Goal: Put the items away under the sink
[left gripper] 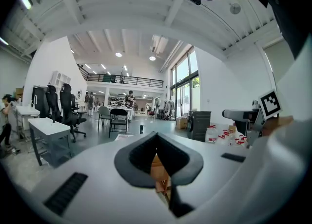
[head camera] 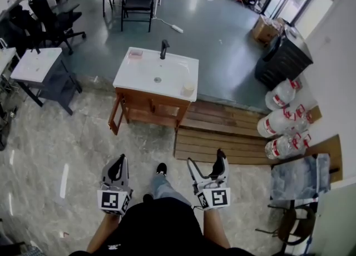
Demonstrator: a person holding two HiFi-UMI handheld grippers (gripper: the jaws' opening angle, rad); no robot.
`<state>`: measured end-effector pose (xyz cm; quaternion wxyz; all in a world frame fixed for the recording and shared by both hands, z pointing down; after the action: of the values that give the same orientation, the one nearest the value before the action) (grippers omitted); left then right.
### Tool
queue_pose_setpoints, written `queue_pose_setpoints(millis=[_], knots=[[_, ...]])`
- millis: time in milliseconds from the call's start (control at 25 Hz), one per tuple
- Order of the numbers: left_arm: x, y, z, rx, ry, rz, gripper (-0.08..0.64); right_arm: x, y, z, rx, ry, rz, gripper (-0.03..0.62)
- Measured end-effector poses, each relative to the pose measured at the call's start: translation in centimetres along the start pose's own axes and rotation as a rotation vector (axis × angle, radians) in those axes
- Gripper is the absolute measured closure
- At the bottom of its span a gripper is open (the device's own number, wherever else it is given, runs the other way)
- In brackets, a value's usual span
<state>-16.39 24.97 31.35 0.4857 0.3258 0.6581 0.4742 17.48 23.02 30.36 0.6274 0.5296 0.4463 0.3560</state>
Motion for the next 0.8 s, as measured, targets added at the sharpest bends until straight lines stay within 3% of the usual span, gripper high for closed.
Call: queue_pose_setpoints(millis=[440, 800], knots=[[-10.3, -5.3, -2.4, -0.023, -0.013, 0.012, 0.554, -10.1, -2.3, 4.0, -0.006, -0.016, 0.009, 0.127], [-15.8, -7.3, -3.2, -0.005, -0.036, 0.004, 0.554, -15.8, -2.6, 7.1, -0.042, -0.052, 0.001, 0.127]])
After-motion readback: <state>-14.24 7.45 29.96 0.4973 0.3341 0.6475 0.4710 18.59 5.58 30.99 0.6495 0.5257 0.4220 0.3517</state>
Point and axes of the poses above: the fingertips, and each gripper's own axes: x backward along the fingers, z to its right, y out of its underside, the point moved 10 cm from there along x, backward along the fingers, and after that the axes turned 13 degrees about -z, right-handed, at the moved point
